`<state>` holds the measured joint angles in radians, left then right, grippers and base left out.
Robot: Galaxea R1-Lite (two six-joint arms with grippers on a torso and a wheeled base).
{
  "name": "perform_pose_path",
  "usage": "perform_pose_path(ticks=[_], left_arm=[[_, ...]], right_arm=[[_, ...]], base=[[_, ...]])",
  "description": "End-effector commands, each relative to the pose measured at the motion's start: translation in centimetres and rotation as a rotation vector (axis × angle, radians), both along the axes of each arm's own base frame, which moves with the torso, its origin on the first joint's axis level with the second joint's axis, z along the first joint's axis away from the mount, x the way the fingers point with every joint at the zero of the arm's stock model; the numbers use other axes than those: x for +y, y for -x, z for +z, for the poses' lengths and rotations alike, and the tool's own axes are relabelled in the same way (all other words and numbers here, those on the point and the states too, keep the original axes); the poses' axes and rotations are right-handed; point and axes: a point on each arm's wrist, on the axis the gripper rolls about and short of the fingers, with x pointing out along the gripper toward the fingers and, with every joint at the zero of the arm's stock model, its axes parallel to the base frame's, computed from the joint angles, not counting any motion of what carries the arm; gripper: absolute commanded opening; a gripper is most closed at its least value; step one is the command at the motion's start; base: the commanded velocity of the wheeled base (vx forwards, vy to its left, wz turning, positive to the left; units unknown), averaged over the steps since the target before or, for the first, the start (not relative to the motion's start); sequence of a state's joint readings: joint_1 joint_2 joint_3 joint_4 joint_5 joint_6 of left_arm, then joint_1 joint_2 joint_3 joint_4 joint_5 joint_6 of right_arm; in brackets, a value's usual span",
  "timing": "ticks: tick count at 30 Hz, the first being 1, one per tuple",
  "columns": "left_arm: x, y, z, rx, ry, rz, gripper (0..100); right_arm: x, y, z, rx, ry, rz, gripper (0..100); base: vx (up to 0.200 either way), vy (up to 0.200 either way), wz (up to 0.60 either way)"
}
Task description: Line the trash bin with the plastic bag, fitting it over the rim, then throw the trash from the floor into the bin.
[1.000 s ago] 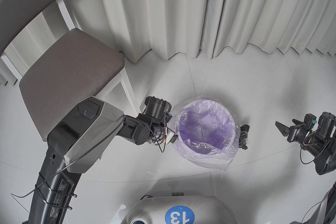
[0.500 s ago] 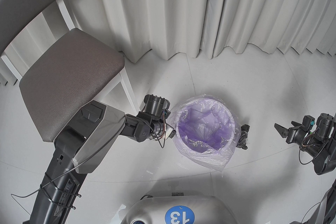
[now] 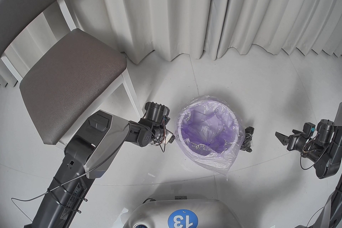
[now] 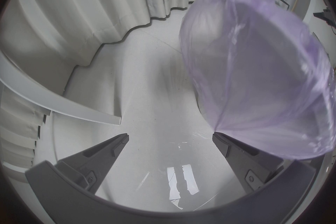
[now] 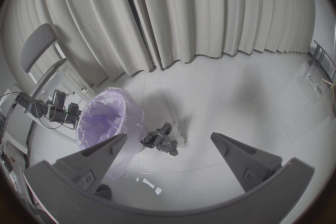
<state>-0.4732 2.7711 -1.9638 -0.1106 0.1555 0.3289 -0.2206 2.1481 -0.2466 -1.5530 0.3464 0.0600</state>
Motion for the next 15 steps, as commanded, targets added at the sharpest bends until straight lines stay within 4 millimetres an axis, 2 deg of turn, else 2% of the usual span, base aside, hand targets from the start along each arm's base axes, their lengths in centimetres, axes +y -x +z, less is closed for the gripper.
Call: perform_pose_path(ticks=[1,4,8,9,10,11,15], left_arm=[[0.5,-0.1,-0.5,0.018,0.008,0.014,100],[0.6,0.1,0.4,0.018,0.037,0.026,100],[0.7,1.6,4.0,0.050,0.164,0.014,100],[0.7,1.6,4.1,0.052,0.168,0.013,100],[1.1,3.0,5.7,0.080,0.204,0.007,100],[1.4,3.7,6.5,0.090,0.214,0.003,100],[3.1,6.4,8.2,0.053,0.248,-0.010,100]], right_arm=[[0.0,-0.2,-0.8,0.018,-0.004,0.002,100],[0.0,-0.5,-1.3,0.030,-0.007,0.003,100],[0.4,-0.8,-2.2,0.055,-0.031,0.034,100],[0.4,-0.8,-2.3,0.057,-0.032,0.037,100],[0.5,-0.8,-2.6,0.068,-0.043,0.055,100],[0.6,-0.9,-2.9,0.075,-0.048,0.065,100],[0.7,-1.5,-4.4,0.108,-0.056,0.073,100]], base=[[0.000,0.000,0.00],[0.000,0.000,0.00],[0.000,0.000,0.00],[0.000,0.000,0.00],[0.000,0.000,0.00],[0.000,0.000,0.00],[0.000,0.000,0.00]])
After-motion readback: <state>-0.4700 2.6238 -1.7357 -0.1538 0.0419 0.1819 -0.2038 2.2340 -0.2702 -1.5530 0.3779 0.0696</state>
